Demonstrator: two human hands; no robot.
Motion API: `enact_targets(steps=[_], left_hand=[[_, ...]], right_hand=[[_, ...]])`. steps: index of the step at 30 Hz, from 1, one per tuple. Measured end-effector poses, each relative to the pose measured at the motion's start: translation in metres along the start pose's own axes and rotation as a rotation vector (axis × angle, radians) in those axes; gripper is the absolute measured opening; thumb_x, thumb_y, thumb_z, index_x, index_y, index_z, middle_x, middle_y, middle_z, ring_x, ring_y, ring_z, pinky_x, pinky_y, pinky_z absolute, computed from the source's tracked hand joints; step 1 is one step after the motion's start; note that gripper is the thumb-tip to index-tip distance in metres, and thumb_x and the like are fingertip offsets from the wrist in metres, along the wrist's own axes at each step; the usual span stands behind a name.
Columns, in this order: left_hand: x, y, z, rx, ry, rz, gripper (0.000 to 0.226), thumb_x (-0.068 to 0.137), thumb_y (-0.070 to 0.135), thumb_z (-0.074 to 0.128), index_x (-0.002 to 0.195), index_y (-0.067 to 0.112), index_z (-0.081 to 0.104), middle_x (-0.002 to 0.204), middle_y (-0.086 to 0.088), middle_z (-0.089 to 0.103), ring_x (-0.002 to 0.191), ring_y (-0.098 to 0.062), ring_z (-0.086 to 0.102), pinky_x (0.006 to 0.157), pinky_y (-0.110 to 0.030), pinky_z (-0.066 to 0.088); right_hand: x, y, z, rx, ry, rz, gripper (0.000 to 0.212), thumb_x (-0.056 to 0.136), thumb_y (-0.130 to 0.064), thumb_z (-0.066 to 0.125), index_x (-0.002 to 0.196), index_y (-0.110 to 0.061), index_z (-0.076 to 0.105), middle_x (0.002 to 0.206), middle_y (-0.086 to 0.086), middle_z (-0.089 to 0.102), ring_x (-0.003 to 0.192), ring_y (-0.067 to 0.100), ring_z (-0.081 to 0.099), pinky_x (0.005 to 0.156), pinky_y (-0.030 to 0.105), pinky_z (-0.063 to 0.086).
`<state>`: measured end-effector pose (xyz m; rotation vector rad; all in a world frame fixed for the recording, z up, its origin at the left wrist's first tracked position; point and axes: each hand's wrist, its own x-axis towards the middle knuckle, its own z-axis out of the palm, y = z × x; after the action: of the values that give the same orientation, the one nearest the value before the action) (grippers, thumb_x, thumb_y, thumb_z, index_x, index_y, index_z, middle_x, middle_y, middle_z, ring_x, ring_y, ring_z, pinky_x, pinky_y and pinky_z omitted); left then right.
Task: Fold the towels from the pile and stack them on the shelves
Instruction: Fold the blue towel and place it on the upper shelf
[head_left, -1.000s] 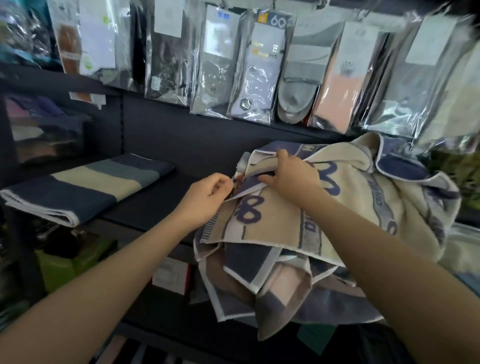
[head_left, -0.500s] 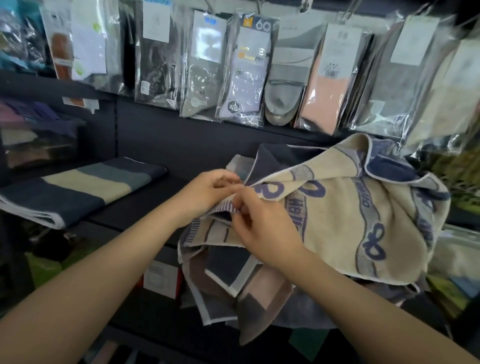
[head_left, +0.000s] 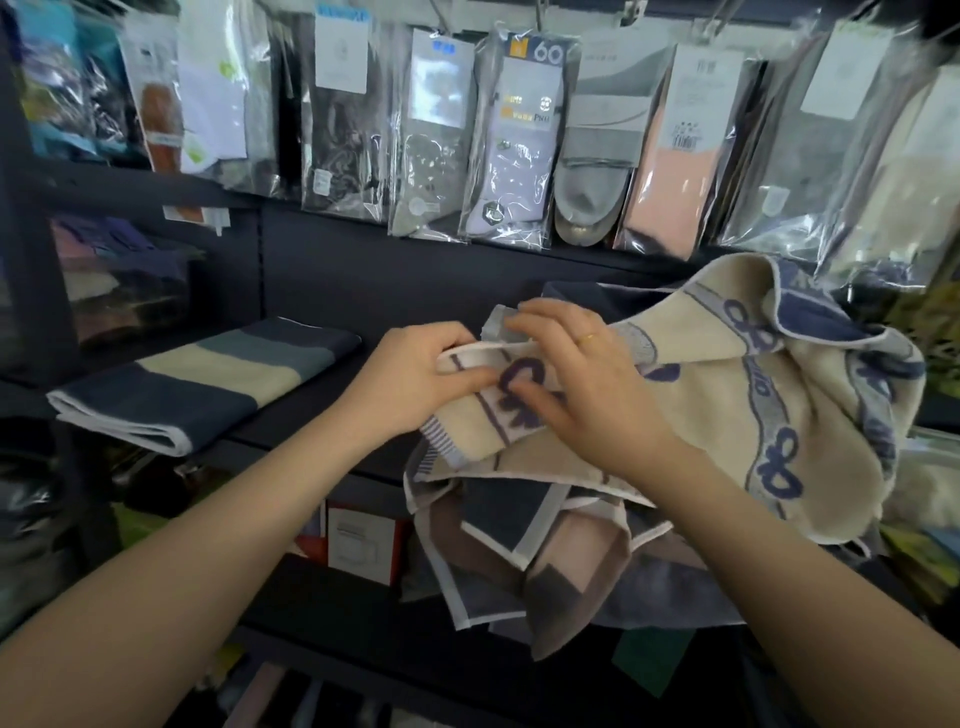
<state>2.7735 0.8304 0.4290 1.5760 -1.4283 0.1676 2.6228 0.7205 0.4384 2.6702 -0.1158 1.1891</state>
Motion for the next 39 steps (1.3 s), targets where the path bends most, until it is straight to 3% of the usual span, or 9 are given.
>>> enact_targets(steps=[7, 14, 19, 21, 25, 27, 30, 35, 39], left_hand=[[-0.04, -0.015, -0.071, 0.118, 0.079, 0.195, 0.04, 0.08, 0.047, 0.052, 0.079, 0.012, 0.071, 0.061, 0.0, 0.065, 0.066, -0.014, 0.058, 0.053, -0.015, 0.037], [-0.115, -0.061, -0.149, 0.177, 0.212, -0.035, 0.05, 0.081, 0.047, 0.049, 0.074, 0.002, 0.069, 0.069, -0.011, 0.068, 0.068, -0.014, 0.061, 0.065, -0.037, 0.045], [-0.182, -0.078, -0.221, 0.285, 0.443, -0.224, 0.027, 0.085, 0.036, 0.057, 0.08, 0.013, 0.071, 0.067, 0.027, 0.064, 0.066, 0.018, 0.054, 0.064, -0.01, 0.042], [-0.207, -0.079, -0.248, 0.328, 0.555, -0.293, 0.016, 0.089, 0.02, 0.06, 0.079, 0.012, 0.07, 0.058, 0.029, 0.058, 0.063, 0.019, 0.053, 0.06, -0.002, 0.037], [-0.246, -0.088, -0.287, 0.359, 0.642, -0.44, 0.024, 0.091, 0.021, 0.057, 0.073, 0.008, 0.066, 0.062, -0.005, 0.061, 0.055, 0.0, 0.052, 0.054, -0.008, 0.038], [-0.258, -0.096, -0.295, 0.429, 0.598, -0.502, 0.023, 0.091, 0.022, 0.056, 0.071, 0.013, 0.062, 0.066, -0.002, 0.058, 0.065, -0.006, 0.052, 0.064, -0.019, 0.041], [-0.267, -0.109, -0.293, 0.446, 0.536, -0.56, 0.02, 0.093, 0.024, 0.053, 0.079, 0.015, 0.064, 0.076, 0.005, 0.057, 0.075, -0.009, 0.053, 0.066, -0.014, 0.037], [-0.261, -0.127, -0.287, 0.229, 0.571, -0.604, 0.038, 0.098, 0.027, 0.04, 0.061, 0.019, 0.04, 0.059, 0.006, 0.039, 0.05, -0.002, 0.037, 0.052, -0.022, 0.029], [-0.248, -0.136, -0.276, -0.067, 0.721, -0.616, 0.036, 0.098, 0.031, 0.039, 0.065, 0.017, 0.037, 0.061, 0.001, 0.038, 0.053, -0.007, 0.038, 0.054, -0.026, 0.032]], right_hand=[[0.03, -0.04, 0.017, 0.194, -0.105, -0.033, 0.037, 0.086, -0.04, 0.043, 0.094, -0.01, 0.062, 0.087, 0.008, 0.06, 0.078, 0.029, 0.06, 0.062, 0.039, 0.05], [0.063, -0.134, 0.065, 0.195, -0.193, -0.221, 0.056, 0.083, -0.056, 0.026, 0.095, -0.011, 0.058, 0.086, 0.008, 0.064, 0.074, 0.033, 0.061, 0.053, 0.032, 0.037], [0.096, -0.222, 0.106, 0.499, -0.34, -0.24, 0.034, 0.091, -0.049, 0.043, 0.087, -0.017, 0.053, 0.079, 0.007, 0.062, 0.074, 0.028, 0.058, 0.06, 0.037, 0.045], [0.107, -0.251, 0.122, 0.672, -0.475, -0.234, 0.029, 0.09, -0.041, 0.053, 0.073, -0.019, 0.047, 0.068, 0.001, 0.054, 0.063, 0.015, 0.052, 0.059, 0.026, 0.04], [0.103, -0.281, 0.168, 0.839, -0.732, -0.16, 0.036, 0.086, -0.036, 0.061, 0.09, 0.0, 0.061, 0.089, 0.019, 0.064, 0.081, 0.029, 0.061, 0.072, 0.041, 0.046], [0.089, -0.287, 0.194, 0.858, -0.84, -0.101, 0.033, 0.087, -0.032, 0.061, 0.093, 0.0, 0.064, 0.093, 0.019, 0.067, 0.085, 0.028, 0.063, 0.075, 0.042, 0.047], [0.069, -0.293, 0.221, 0.94, -0.942, 0.021, 0.026, 0.087, -0.031, 0.062, 0.099, -0.009, 0.068, 0.098, 0.012, 0.069, 0.091, 0.021, 0.065, 0.081, 0.041, 0.049], [0.052, -0.285, 0.223, 1.064, -0.885, 0.3, 0.021, 0.086, -0.024, 0.063, 0.1, -0.008, 0.066, 0.099, 0.008, 0.069, 0.089, 0.018, 0.064, 0.075, 0.029, 0.048], [0.028, -0.269, 0.225, 0.721, -0.775, 0.363, 0.014, 0.089, -0.019, 0.06, 0.084, -0.006, 0.059, 0.079, 0.015, 0.059, 0.074, 0.02, 0.054, 0.057, 0.025, 0.033]])
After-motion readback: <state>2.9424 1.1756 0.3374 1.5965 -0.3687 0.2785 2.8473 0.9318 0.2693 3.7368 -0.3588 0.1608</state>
